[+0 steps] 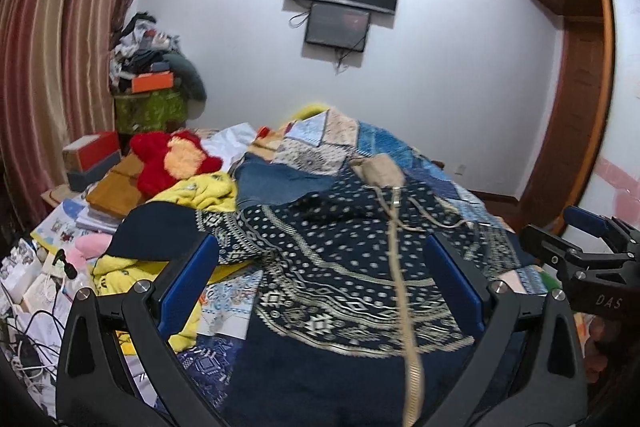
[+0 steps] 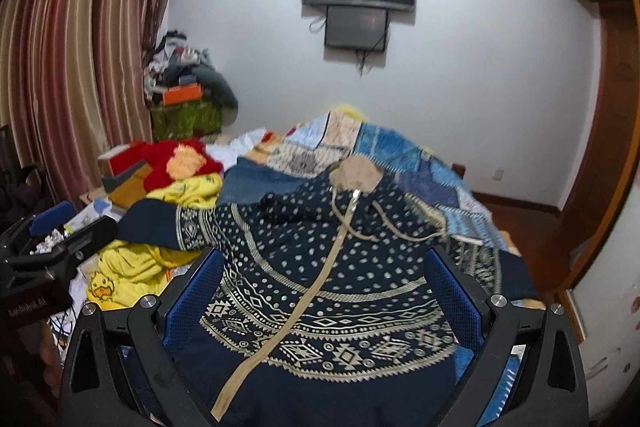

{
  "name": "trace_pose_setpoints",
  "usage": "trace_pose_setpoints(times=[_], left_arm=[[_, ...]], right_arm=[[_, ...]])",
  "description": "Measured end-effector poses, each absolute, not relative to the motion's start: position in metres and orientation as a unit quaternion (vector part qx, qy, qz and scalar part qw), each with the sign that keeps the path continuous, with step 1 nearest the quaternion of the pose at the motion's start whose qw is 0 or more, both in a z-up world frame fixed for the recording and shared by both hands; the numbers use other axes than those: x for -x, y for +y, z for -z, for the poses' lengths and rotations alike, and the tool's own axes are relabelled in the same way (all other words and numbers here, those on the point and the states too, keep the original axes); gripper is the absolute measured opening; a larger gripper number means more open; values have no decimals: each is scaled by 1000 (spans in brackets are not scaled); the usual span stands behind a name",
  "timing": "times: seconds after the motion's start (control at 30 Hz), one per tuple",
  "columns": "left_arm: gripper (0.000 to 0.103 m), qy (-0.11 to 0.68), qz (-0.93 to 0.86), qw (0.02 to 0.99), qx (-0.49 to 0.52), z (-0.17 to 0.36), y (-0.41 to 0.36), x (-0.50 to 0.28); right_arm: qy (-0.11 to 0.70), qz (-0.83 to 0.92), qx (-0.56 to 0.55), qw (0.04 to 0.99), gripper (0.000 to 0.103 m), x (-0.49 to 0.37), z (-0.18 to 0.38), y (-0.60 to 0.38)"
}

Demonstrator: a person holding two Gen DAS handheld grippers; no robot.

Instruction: Fold large clothes

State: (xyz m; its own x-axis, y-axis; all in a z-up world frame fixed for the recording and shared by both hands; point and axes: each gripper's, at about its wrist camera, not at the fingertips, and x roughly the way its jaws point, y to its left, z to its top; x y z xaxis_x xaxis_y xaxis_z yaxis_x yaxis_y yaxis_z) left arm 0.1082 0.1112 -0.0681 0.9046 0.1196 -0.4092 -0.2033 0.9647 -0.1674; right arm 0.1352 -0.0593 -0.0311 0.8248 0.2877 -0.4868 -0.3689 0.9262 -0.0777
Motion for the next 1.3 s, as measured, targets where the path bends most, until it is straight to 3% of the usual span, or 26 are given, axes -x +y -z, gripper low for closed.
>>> trace_pose_setpoints(times=[0.17,0.37,0.6,0.7,0.77,0.9,0.97,1.1,1.2,1.3], left_arm=[[103,223,-119,958,136,108,163,-141],[103,302,-159,924,173,164,235,-193],[102,381,-156,883,225,237,293,-246],[93,404,-155,865,253,263,306,-259],[78,420,-145,852,277,277,311,-267],[70,419,-118,842,318,294,319,-279],[60,418,-110,837,337,300,324,-286],[54,408,-127,836,344,301,336,-298],[43,404,-159,843,318,296,341,-309],[41,378,-167,864,287,287,339,-314]], right_arm=[[294,-175,92,935,100,-195,70,-34],[383,-181,101,900,99,-270,131,-17],[421,-162,120,884,99,-315,170,-19],[421,-152,130,885,99,-323,176,-22],[421,-147,131,885,99,-327,179,-24],[431,-147,117,883,99,-333,185,-29],[436,-148,111,881,100,-335,188,-30],[445,-150,101,877,99,-338,191,-33],[445,-152,93,878,99,-338,189,-36],[443,-152,86,879,100,-338,186,-39]])
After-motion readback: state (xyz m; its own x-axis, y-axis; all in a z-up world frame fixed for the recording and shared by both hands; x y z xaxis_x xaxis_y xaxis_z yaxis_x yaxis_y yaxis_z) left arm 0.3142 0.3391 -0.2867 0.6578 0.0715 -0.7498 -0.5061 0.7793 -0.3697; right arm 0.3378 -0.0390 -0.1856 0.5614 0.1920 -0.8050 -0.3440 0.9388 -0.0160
